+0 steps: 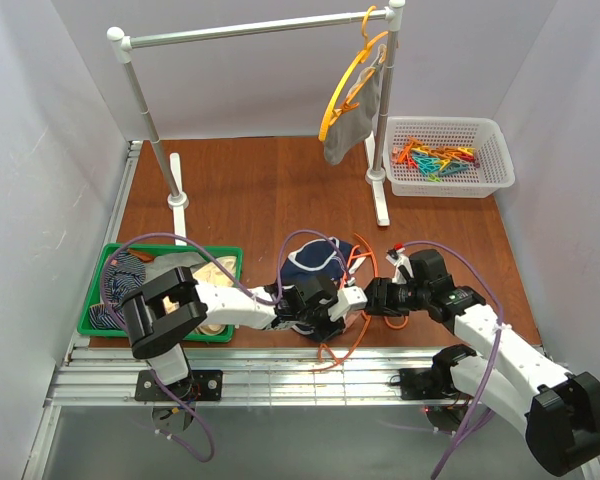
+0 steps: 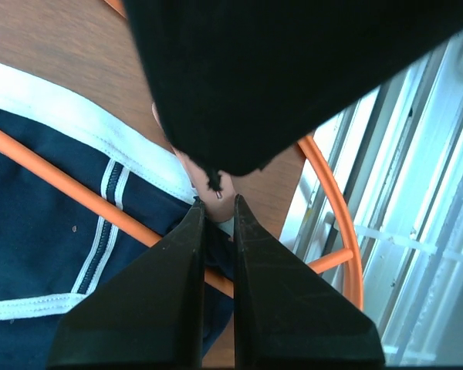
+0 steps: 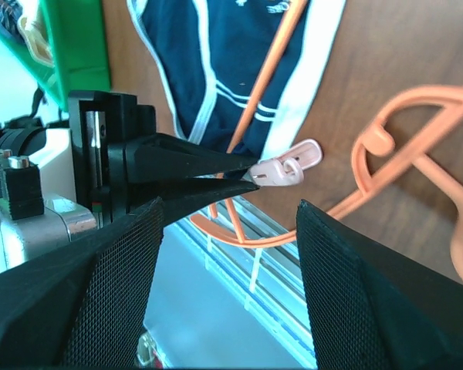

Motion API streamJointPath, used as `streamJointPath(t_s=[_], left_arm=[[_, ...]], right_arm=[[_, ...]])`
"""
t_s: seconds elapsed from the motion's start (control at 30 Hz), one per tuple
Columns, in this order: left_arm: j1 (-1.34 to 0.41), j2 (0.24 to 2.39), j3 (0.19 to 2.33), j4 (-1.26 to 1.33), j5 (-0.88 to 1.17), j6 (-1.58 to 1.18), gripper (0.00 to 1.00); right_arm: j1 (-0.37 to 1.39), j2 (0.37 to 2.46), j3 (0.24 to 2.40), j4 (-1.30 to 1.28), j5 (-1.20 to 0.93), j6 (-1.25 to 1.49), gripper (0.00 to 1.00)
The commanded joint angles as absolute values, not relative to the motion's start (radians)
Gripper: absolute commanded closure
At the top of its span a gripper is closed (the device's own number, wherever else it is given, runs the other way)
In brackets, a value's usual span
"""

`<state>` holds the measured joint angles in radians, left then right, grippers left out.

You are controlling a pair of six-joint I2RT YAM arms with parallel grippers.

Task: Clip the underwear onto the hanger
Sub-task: Open the clamp at the center of the board.

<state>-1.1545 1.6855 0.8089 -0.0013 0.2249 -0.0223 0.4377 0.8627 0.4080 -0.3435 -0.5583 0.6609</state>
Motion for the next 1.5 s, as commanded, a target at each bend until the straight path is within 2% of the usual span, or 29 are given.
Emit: streamJointPath(t_s=[0.0, 0.47, 1.03, 1.47], left_arm=[[-1.157, 1.629, 0.792, -0.037, 0.262, -0.003, 0.94], [-1.135, 1.552, 0.816, -0.060, 0.284, -0.003, 0.94], [-1.137, 1.499, 0.810, -0.061, 0.362, -0.011, 0.94], [-1.137, 1.516, 0.821, -0.049, 0.368, -0.011, 0.94]], right_arm=[[0.430, 0.884, 0.391, -0.238, -0.647, 0.630, 0.38], [0.413, 0.845, 0.331, -0.235, -0.615, 0.635, 0.36], [0.414, 0.949, 0.321, -0.121, -0.676, 0.609, 0.33], [0.414, 0.953, 0.262, -0.055, -0.851, 0.635, 0.47]])
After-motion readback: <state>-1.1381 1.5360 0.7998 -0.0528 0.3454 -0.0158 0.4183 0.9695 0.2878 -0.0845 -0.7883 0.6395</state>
